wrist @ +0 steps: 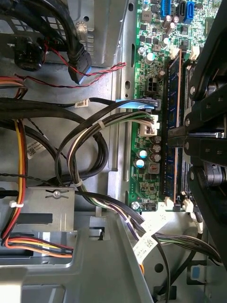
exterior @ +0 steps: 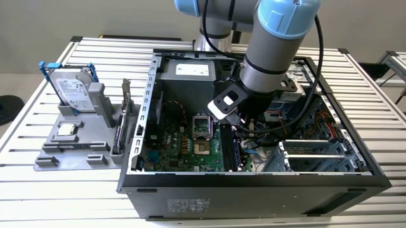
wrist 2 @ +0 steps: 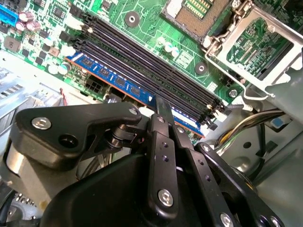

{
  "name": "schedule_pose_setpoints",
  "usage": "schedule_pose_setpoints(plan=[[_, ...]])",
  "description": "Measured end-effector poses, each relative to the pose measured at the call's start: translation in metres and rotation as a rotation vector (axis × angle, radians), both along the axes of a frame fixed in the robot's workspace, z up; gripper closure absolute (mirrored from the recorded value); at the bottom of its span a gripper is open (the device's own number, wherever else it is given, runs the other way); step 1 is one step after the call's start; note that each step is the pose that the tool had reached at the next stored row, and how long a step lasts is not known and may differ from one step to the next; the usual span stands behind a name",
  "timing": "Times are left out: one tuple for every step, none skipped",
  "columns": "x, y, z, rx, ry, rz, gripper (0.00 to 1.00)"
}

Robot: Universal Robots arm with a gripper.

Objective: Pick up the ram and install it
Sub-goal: 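Press down the ram until it locks into place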

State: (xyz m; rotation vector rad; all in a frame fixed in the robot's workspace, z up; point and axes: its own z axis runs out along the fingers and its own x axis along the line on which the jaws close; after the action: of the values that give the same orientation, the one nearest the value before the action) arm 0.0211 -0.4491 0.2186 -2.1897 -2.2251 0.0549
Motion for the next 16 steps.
schedule_pose_setpoints(plan=[[0.0, 0.0, 0.0, 0.0, 0.0, 0.0, 1.0], [0.0, 0.0, 0.0, 0.0, 0.0, 0.0, 1.0], [0.0, 0.0001, 0.0, 0.0001, 0.0, 0.0, 1.0], [0.0, 0.0, 0.0, 0.0, 0.0, 0.0, 1.0], [0.0, 0.0, 0.0, 0.0, 0.0, 0.0, 1.0], [0.0, 0.0, 0.0, -0.0001, 0.0, 0.0, 1.0], [0.0, 0.0, 0.0, -0.0001, 0.0, 0.0, 1.0], [0.0, 0.0, 0.0, -0.0001, 0.0, 0.0, 1.0], [0.0, 0.0, -0.0001, 0.0, 0.0, 0.0, 1.0], [0.0, 0.0, -0.0001, 0.0, 0.0, 0.0, 1.0], [0.0, 0.0, -0.0001, 0.0, 0.0, 0.0, 1.0], [0.0, 0.0, -0.0002, 0.0, 0.0, 0.0, 1.0], [0.0, 0.0, -0.0003, 0.0001, 0.0, 0.0, 1.0], [0.0, 0.0, -0.0004, 0.0006, 0.0001, 0.0, 1.0], [0.0, -0.0001, -0.0005, 0.0017, 0.0001, 0.0, 1.0], [0.0, -0.0001, -0.0005, 0.0026, 0.0001, 0.0, 1.0]])
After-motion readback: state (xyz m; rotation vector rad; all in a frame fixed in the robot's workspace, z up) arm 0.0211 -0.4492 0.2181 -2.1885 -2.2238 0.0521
